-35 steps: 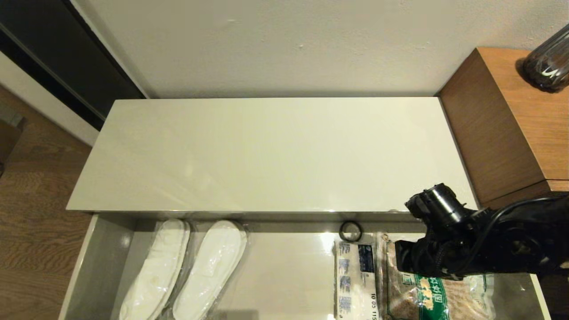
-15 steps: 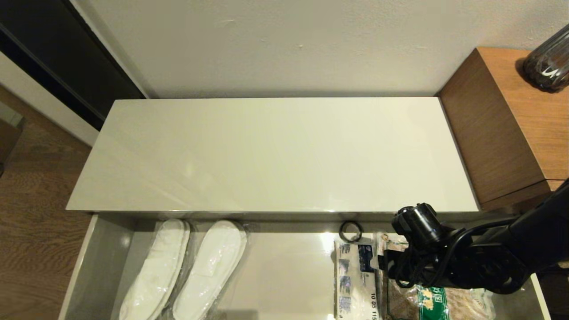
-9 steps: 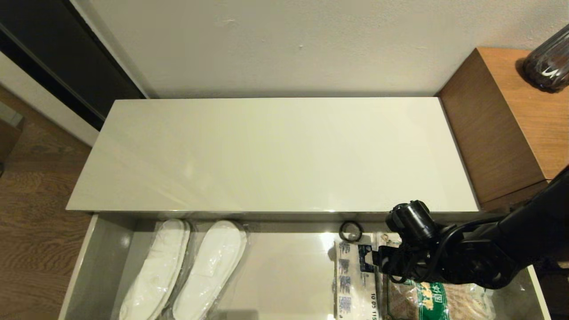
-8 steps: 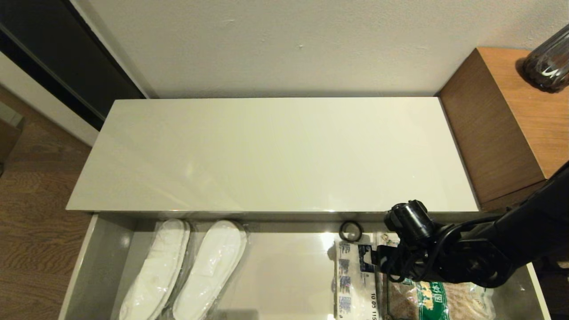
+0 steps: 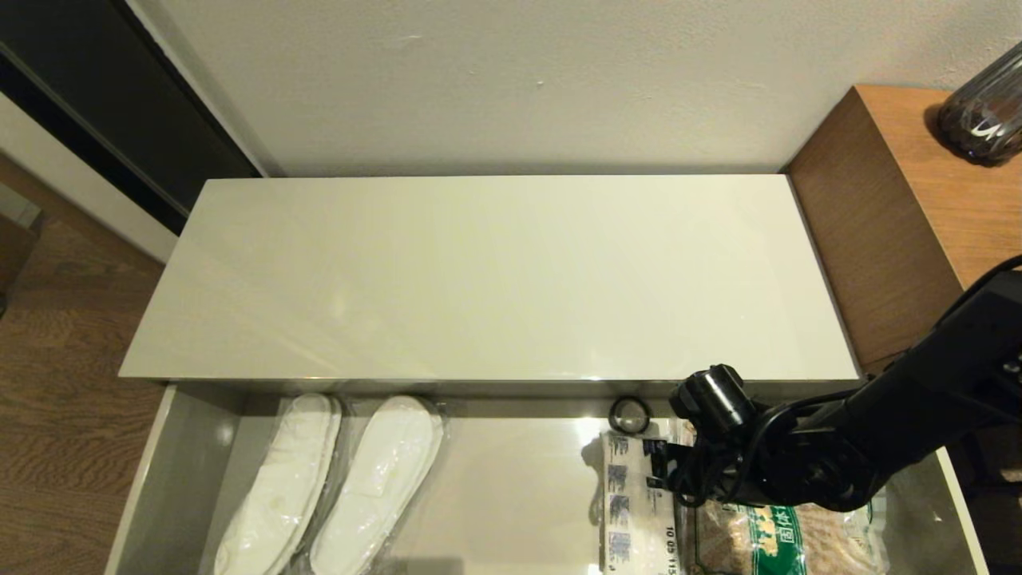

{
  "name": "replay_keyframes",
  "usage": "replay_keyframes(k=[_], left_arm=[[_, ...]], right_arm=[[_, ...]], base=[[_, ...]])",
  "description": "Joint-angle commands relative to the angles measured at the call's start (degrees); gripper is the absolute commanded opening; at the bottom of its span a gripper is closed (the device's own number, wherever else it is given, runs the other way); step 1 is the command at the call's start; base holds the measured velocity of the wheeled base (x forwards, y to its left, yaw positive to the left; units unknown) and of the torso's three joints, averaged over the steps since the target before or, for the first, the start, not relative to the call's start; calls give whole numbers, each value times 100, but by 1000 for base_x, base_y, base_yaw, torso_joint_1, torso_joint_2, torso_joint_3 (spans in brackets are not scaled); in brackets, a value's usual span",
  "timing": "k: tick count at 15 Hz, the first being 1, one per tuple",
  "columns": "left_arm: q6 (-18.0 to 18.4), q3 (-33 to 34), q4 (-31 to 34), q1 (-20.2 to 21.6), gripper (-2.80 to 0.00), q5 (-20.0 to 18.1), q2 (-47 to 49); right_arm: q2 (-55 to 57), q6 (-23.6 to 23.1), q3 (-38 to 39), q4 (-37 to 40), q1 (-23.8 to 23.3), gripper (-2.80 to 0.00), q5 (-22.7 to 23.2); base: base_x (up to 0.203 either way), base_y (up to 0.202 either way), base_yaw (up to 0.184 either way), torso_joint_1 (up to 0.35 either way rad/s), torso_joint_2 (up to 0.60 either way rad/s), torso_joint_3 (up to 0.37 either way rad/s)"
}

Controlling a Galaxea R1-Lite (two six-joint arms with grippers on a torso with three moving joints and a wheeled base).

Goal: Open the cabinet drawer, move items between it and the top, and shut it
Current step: Take out the tissue from the drawer

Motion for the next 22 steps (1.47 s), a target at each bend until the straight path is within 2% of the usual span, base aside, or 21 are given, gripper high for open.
replay_keyframes(k=[1,5,9,18,22], left_arm=[[0,-1,10,-2,-280,-5,-1],[0,-1,10,2,-280,4,-1],[0,7,10,3,-280,-1,-1],[0,-1,10,-6,-280,-5,-1],[0,-1,10,-6,-280,-4,-1]], right_arm=[[121,18,-25,-9,6,0,-12],[310,40,-43,-23,6,0,-6],[534,24,165,-778,14,0,6],[596,26,246,-843,23,0,-3],[669,9,459,-1157,132,0,-9]], base=[[0,0,0,0,0,0],[0,0,0,0,0,0],[0,0,0,0,0,0],[0,0,0,0,0,0],[0,0,0,0,0,0]])
